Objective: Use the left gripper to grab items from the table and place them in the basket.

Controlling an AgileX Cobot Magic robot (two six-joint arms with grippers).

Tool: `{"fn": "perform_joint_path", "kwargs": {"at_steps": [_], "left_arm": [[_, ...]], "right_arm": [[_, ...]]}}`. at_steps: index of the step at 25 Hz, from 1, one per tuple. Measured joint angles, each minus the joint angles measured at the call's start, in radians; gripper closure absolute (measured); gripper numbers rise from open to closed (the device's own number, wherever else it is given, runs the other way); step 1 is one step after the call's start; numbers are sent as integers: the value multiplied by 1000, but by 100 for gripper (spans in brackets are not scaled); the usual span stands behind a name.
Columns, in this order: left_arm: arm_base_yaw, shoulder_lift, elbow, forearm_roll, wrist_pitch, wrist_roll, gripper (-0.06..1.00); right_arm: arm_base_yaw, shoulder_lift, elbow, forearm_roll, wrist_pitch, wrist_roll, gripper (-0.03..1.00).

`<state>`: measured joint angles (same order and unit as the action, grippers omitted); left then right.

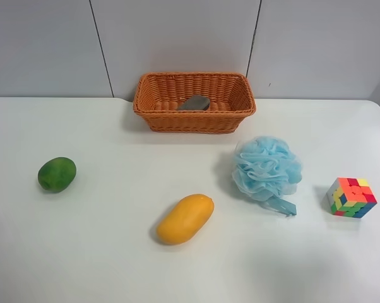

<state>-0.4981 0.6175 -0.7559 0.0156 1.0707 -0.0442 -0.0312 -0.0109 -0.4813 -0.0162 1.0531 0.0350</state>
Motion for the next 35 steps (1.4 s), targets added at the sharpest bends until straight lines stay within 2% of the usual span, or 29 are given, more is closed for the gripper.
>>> {"fn": "perform_joint_path", "kwargs": {"at_steps": [7, 12, 15, 20, 24, 35], "left_arm": [[179, -196, 147, -16, 1, 14, -5], [327, -323, 223, -34, -8, 115, -5], [396, -406, 241, -62, -7, 160, -5], [491, -550, 241, -73, -7, 177, -5], [532, -619, 241, -79, -6, 185, -5], [535, -619, 241, -87, -6, 194, -5]], "right_arm": [[0, 0, 0, 0, 0, 0, -3], [0, 0, 0, 0, 0, 0, -3], [0, 0, 0, 0, 0, 0, -3], [0, 0, 0, 0, 0, 0, -3], [0, 0, 0, 0, 0, 0, -3], [0, 0, 0, 0, 0, 0, -3]]}}
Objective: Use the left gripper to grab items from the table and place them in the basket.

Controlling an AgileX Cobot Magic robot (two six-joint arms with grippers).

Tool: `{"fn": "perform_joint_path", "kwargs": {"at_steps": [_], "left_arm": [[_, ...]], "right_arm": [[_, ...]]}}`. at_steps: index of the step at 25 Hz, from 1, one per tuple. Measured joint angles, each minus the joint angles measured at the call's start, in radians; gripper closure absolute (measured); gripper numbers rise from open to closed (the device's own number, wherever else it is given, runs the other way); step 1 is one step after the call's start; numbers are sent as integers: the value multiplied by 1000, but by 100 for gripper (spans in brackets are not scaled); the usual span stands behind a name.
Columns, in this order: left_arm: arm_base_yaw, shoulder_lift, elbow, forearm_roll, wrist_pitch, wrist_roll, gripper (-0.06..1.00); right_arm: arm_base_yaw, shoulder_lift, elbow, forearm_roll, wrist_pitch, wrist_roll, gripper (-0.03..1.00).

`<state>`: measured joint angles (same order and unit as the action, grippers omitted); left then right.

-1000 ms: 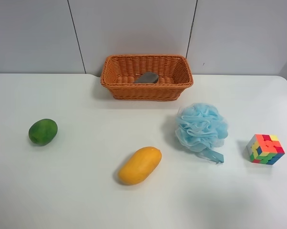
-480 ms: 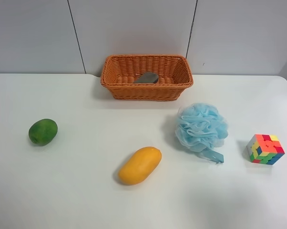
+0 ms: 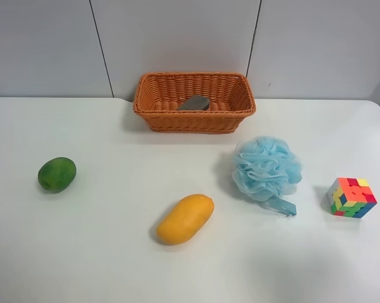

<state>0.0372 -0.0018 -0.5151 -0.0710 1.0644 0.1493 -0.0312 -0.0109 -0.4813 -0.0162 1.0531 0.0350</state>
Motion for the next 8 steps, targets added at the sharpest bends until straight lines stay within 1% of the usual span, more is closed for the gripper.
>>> {"fn": "perform_joint_path", "kwargs": {"at_steps": [8], "left_arm": [[0, -1, 0, 0, 0, 2, -5]], "right_arm": [[0, 0, 0, 0, 0, 0, -3]]}}
